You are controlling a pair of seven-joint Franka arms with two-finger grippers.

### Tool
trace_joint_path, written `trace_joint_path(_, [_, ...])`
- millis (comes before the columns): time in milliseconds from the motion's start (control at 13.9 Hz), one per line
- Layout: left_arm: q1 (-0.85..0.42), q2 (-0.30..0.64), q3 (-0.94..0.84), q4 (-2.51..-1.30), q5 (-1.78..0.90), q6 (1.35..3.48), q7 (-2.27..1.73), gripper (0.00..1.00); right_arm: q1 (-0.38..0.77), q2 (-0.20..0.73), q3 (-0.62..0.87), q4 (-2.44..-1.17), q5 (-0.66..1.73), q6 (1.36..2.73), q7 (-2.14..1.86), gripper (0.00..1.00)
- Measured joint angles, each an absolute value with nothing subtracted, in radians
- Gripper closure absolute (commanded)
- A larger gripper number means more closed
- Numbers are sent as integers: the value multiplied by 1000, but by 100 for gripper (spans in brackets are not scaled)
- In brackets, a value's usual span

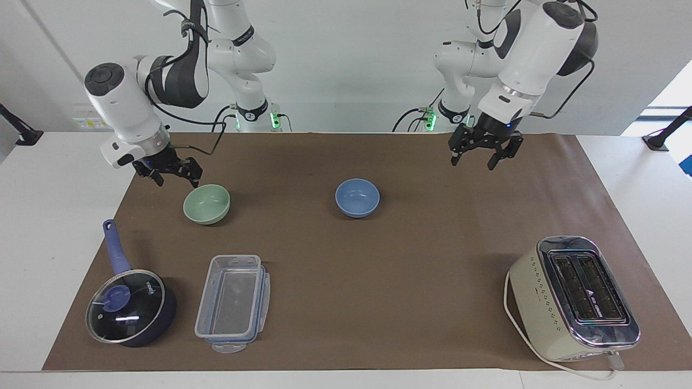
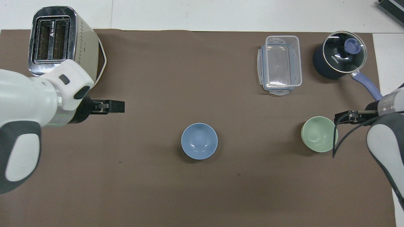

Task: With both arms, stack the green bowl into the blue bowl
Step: 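Withdraw the left gripper while the right gripper grasps the green bowl, then lift the green bowl with the right gripper over the blue bowl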

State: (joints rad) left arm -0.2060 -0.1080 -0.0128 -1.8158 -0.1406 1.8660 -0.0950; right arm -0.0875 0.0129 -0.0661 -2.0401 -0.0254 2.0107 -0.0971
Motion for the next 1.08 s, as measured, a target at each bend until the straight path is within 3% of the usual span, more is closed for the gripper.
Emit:
trace_joint_path(287, [-72,-107,-11,-1692,-135,1749,31,0,-98,104,-66,-2068,-25,2125,-121,0])
trace_joint_path(502, [-57,-99,-13,-1619,-96,1630,39,0,-101,135,-66,-2115,-25,2187,-146,0])
trace_joint_path(860, [-57,7,-21,-1439,-84,1476,39,0,-150,142,-67,-2174,-25,2230,-304,1])
trace_joint_path(1004, [-60,25,-36,-1417,-47,1455,39,0,-158,142,-67,-2192,-22,2252,-324,31])
trace_joint_path(1075, [-62,27,-45,-1414,-38,1452,39,0,-158,142,-67,-2195,-22,2255,-325,41])
